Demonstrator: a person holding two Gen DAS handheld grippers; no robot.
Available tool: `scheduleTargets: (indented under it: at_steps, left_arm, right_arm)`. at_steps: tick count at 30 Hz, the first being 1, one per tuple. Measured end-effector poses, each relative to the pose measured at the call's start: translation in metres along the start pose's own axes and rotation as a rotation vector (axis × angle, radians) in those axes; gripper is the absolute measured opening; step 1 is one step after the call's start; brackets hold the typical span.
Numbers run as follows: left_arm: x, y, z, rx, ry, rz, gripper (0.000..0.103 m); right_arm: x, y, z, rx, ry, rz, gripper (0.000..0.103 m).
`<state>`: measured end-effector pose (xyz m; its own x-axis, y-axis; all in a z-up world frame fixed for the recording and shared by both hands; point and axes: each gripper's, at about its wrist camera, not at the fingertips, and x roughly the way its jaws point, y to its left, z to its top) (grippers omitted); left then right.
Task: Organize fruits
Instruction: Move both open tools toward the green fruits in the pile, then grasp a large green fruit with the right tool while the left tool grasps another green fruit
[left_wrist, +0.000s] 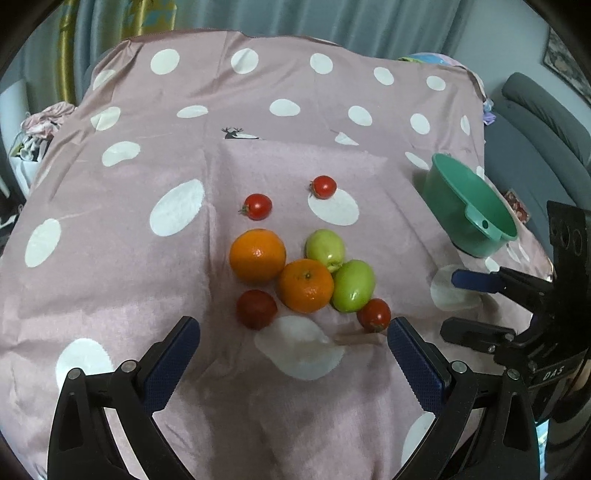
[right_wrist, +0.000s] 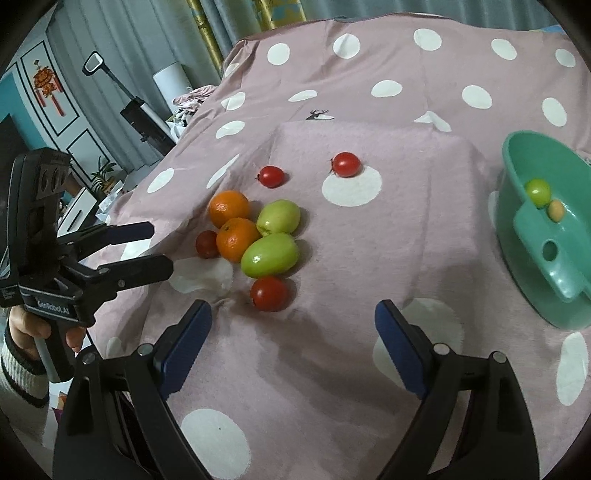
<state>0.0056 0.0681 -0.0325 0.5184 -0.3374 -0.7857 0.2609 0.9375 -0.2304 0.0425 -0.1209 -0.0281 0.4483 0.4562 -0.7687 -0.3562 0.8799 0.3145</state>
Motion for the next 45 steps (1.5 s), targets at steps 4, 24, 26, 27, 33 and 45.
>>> scheduleTargets:
  at_steps: [4,24,26,27,33,45]
  left_arm:
    - [0.002,0.001,0.002,-0.015,-0.001,-0.031,0.098]
    - [0.020,0.001,0.039,0.067,0.029,-0.040,0.068]
    - [0.022,0.000,0.042,0.078,0.032,-0.041,0.068]
    - [0.023,0.000,0.043,0.080,0.035,-0.044,0.068]
    - [0.032,-0.003,0.046,0.089,0.061,-0.044,0.068]
    - [0.054,-0.035,0.058,0.166,0.096,-0.045,0.069]
  right_arm:
    - [0.008,0.000,0.003,-0.012,0.014,0.009,0.078]
    - [0.073,0.018,0.033,-0.201,0.124,-0.007,0.069]
    - [0.078,0.018,0.035,-0.207,0.131,-0.004,0.067]
    - [0.080,0.018,0.036,-0.212,0.137,0.007,0.065]
    - [0.082,0.020,0.036,-0.236,0.129,0.025,0.053]
    - [0.031,-0.027,0.020,-0.035,0.032,0.035,0.053]
